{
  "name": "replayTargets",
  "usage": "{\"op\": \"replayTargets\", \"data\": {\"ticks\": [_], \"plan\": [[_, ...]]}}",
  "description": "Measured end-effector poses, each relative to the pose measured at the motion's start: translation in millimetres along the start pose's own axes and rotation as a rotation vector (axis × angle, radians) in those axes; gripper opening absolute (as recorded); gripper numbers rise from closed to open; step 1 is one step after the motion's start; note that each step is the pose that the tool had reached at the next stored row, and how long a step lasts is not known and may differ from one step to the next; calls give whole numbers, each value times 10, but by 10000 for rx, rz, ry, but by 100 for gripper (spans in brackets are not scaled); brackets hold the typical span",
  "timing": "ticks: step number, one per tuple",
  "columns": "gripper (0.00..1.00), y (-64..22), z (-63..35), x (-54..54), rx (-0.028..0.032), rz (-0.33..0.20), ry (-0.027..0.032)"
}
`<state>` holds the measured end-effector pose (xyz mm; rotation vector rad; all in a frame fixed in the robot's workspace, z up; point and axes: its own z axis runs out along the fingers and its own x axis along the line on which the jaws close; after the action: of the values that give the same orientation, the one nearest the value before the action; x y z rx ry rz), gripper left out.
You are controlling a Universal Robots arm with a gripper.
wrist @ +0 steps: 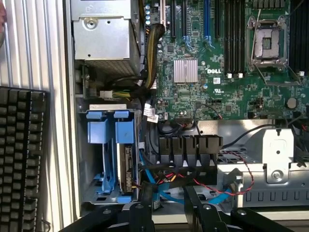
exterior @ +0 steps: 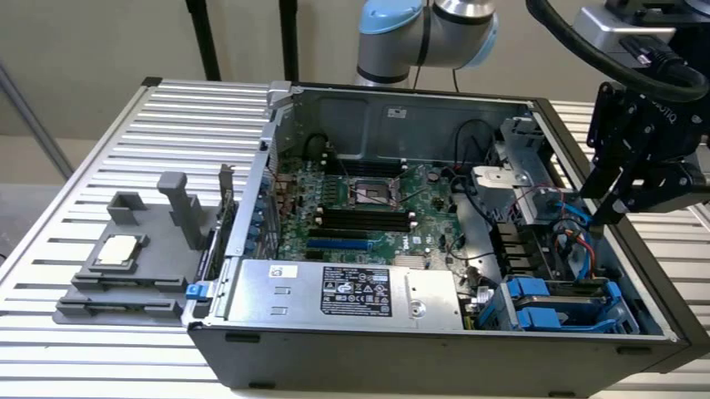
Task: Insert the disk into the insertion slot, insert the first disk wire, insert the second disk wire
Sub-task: 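Insert the second disk wire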
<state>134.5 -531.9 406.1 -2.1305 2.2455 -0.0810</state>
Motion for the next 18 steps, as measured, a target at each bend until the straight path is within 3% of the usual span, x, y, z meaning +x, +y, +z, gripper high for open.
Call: {"op": "replayTargets", "data": {"ticks": [2, 7, 10, 12, 13, 14, 15, 16, 18], "plan": [[39, -1, 13, -9, 7, 1, 143], [39, 6, 83, -62, 17, -8, 308], [39, 10, 104, -105, 28, -21, 533], [39, 12, 118, -132, 40, -35, 752], [39, 16, 131, -151, 50, -43, 932], [39, 54, 173, -203, 66, -63, 1235], [39, 63, 174, -220, 69, -64, 1300], [39, 65, 173, -253, 76, -73, 1437], [39, 67, 173, -273, 80, -77, 1511]]}}
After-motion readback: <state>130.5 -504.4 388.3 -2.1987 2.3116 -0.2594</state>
